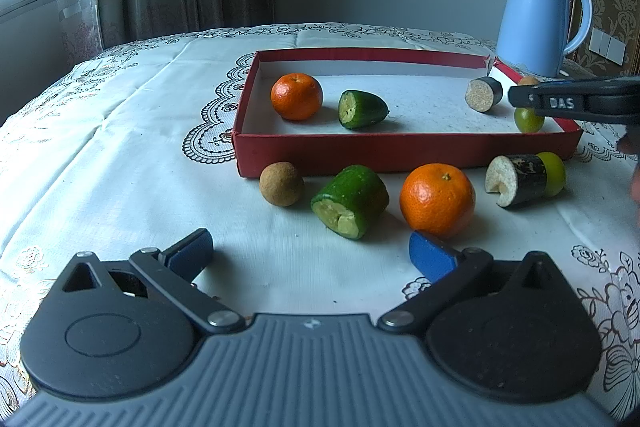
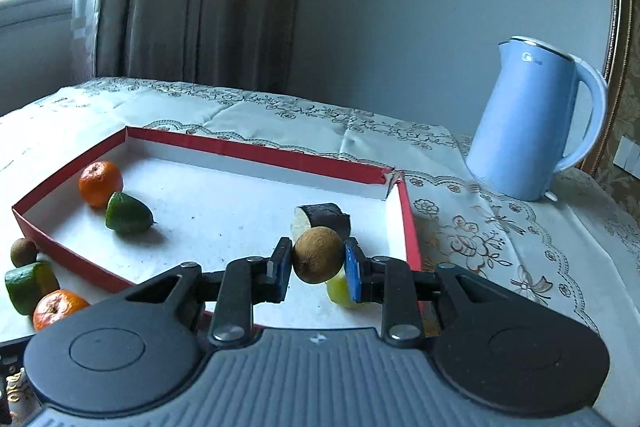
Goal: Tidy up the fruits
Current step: 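Carry the kiwi into the red tray and open the right gripper, then move the left gripper onto the large green cucumber chunk and close it, then carry the cucumber chunk into the red tray and open the left gripper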
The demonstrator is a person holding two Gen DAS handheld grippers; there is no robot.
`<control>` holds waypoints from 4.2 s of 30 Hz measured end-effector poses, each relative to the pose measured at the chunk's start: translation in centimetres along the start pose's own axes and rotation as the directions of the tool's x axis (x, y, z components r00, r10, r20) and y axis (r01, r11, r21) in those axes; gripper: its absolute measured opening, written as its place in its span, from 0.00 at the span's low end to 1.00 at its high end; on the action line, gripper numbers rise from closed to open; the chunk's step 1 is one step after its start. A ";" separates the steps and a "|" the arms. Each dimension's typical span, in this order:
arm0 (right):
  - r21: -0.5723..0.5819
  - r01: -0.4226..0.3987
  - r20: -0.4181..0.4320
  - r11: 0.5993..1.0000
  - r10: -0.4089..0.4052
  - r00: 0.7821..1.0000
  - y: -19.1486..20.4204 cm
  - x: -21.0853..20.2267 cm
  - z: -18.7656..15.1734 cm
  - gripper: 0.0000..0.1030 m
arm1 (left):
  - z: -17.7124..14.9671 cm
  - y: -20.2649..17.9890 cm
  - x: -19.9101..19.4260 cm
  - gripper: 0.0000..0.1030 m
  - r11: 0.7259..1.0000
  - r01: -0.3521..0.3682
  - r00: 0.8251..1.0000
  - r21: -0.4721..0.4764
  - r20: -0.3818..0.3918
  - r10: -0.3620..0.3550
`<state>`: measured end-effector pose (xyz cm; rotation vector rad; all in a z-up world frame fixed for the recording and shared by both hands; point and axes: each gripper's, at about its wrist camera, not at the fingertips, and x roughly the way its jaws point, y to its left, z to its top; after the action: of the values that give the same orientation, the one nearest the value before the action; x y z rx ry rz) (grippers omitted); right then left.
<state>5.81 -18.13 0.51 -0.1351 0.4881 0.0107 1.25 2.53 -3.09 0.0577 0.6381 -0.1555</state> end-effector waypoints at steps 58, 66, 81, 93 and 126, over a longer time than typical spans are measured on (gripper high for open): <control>0.126 -0.089 0.016 0.988 0.088 0.996 -2.0 0.4 0.4 0.72 | 0.0 0.0 0.0 1.00 1.000 0.000 1.000 0.000 0.000 0.000; 0.176 -0.151 0.040 0.973 0.146 0.988 -3.4 -1.6 -0.5 0.73 | 0.0 0.0 0.0 1.00 1.000 0.000 1.000 0.000 0.000 0.000; 0.150 -0.040 0.093 0.988 0.027 0.995 -3.0 -2.9 -1.2 0.82 | -0.1 -2.5 -0.7 1.00 0.982 0.010 0.998 0.191 0.059 -0.021; 0.142 -0.027 0.079 0.989 0.016 0.997 -2.9 -2.7 -1.3 0.82 | 0.3 -4.1 -0.5 0.83 0.902 0.058 0.992 0.428 0.077 -0.100; 0.125 0.005 0.044 0.992 -0.011 0.999 -2.5 -1.7 -1.7 0.82 | 1.0 -0.3 -0.5 0.28 0.922 0.214 0.973 0.322 0.012 -0.230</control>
<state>3.59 -20.80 0.16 -0.0146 0.4425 -0.0247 1.36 2.18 -2.00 0.2940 0.5638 -0.4789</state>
